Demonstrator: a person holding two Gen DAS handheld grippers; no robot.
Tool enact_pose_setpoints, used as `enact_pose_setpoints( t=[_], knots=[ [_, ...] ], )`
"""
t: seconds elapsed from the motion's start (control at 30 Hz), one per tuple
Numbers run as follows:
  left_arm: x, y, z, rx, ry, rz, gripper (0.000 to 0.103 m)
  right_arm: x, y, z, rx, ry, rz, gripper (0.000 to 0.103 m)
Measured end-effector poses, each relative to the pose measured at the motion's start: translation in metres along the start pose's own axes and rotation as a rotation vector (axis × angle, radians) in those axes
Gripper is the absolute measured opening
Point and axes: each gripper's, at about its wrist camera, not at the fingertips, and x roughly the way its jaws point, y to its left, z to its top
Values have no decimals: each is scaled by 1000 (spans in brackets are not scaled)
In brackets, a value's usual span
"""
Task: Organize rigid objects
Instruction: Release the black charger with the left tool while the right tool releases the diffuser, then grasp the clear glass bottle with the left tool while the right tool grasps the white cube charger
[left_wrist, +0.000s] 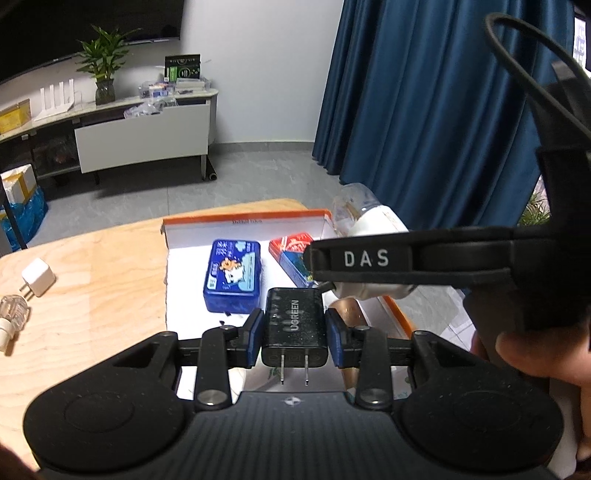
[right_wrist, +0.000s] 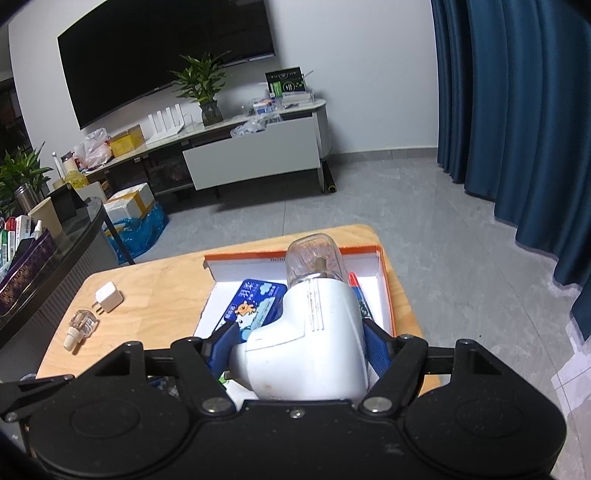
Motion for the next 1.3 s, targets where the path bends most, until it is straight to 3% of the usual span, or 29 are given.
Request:
enact_pose_setpoints(
  t=[0.33,0.5,0.57,0.6,0.63,0.77,1.0,1.13,1.3],
  knots=[
    [12,0,-4,4,33,-38,37,25,-4,3,7,55,1,85],
    [25,4,-5,-8,65,-106,38,37,-4,6,6,83,2,86],
    [27,2,-4,-10,68,-127,44,39,-3,8,2,87,-11,86],
    [26,1,-4,-4,63,-134,55,38,-2,8,0,84,-12,87],
    [24,1,-5,0,51,-130,58,36,-1,9,-3,75,-10,87],
    [19,7,-6,-21,30,-129,62,26,4,11,-12,39,-34,88],
    [-14,45,-15,-35,-51,10,72,4,26,15,-20,-22,-6,88],
    [-29,104,-23,-106,-78,163,83,-2,50,16,-28,-44,56,88],
    [-28,183,-32,-189,-53,320,89,8,92,13,-67,-40,117,88]
  ],
)
